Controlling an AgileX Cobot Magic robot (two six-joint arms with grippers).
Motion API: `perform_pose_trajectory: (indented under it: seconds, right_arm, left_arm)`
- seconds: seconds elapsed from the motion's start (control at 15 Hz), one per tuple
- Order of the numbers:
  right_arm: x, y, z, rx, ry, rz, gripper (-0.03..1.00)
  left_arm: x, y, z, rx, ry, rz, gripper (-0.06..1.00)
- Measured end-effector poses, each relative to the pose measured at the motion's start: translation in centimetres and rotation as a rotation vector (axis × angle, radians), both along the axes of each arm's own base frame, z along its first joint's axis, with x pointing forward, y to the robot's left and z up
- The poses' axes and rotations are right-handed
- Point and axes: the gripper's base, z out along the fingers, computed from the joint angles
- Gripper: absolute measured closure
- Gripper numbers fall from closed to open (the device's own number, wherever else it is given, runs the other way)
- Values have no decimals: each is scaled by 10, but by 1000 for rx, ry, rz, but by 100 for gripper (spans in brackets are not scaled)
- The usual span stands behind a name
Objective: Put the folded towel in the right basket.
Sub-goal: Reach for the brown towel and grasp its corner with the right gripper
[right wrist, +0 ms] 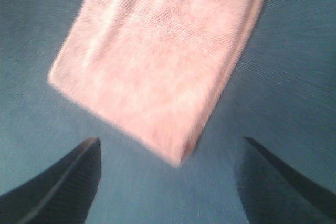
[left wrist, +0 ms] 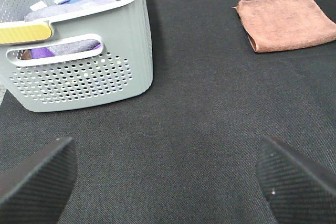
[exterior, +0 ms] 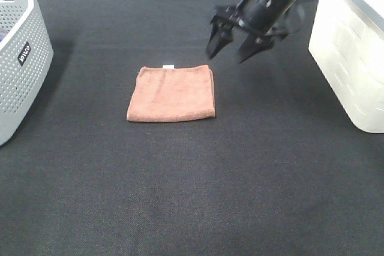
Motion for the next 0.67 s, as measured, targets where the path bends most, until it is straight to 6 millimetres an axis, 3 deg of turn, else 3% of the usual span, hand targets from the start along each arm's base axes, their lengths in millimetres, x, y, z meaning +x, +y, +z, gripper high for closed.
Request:
perform_pose_trajectory:
  seconds: [0.33, 0.67]
  right_arm:
    - [25, 10, -61, -2, 92, 11, 29]
    - [32, 8, -95, 84, 181, -45, 29]
  left_arm:
    - [0, 0, 0, 0, 0, 0, 6]
    - [0, 0, 0, 0, 0, 0, 6]
